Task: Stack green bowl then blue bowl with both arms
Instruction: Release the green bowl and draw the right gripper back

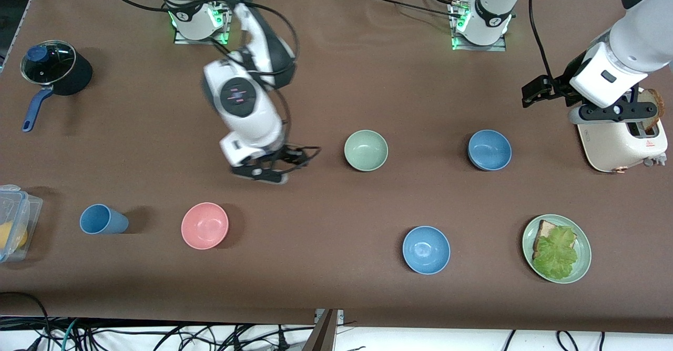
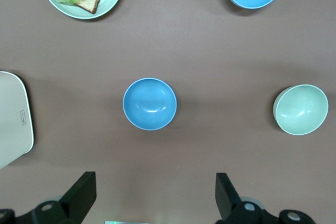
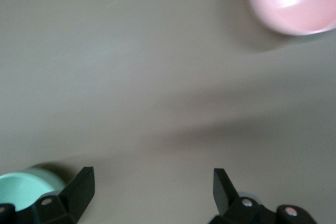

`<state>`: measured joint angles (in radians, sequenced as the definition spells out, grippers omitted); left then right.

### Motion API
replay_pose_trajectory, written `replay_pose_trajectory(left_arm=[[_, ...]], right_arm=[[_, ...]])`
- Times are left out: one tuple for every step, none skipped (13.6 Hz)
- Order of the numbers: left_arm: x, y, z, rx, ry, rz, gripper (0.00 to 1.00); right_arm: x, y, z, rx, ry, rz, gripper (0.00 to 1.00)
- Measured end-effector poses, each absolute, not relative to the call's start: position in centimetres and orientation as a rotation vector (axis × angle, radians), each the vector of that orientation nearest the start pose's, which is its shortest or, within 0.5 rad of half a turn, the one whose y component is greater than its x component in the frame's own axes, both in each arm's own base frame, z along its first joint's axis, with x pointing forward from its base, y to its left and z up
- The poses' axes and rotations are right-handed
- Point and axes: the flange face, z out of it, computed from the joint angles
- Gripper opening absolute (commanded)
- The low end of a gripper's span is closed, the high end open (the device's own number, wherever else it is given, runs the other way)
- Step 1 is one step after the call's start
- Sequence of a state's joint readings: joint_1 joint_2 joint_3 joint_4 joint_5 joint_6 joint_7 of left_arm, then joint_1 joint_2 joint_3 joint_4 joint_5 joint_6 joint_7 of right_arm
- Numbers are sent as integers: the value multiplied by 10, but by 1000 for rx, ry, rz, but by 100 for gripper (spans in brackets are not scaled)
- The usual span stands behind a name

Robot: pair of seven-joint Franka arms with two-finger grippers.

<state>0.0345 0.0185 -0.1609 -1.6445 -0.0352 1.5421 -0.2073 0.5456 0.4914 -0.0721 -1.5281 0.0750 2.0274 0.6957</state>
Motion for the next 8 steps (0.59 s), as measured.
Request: replay_pose_trajectory(left_arm=[[548,-69,577,-3149,-138,203,100],[548,-66,576,-3148,-149,210,100],[549,-61,575,-3147,-161,217,100],[550,-57,572,-3146,-174,226,100],[552,-52,568,-3145,-188,238,100],[555,-46,562,-3144,-203,253,100],[559,-41,553,-3142,-219,277,100],[564,-34,539,-3140,-227,312,100]], right_arm=[[625,286,390,-3054,391,57,100],[636,247,405,-2989,376,104,100],[643,209,423,-2941,346,124,100],[645,175,445,-2923,307,111,100],[642,149,469,-2920,271,93,100],[635,134,493,-2927,244,77,100],[625,126,516,-2946,224,62,100],[613,121,535,-2969,206,43,100]])
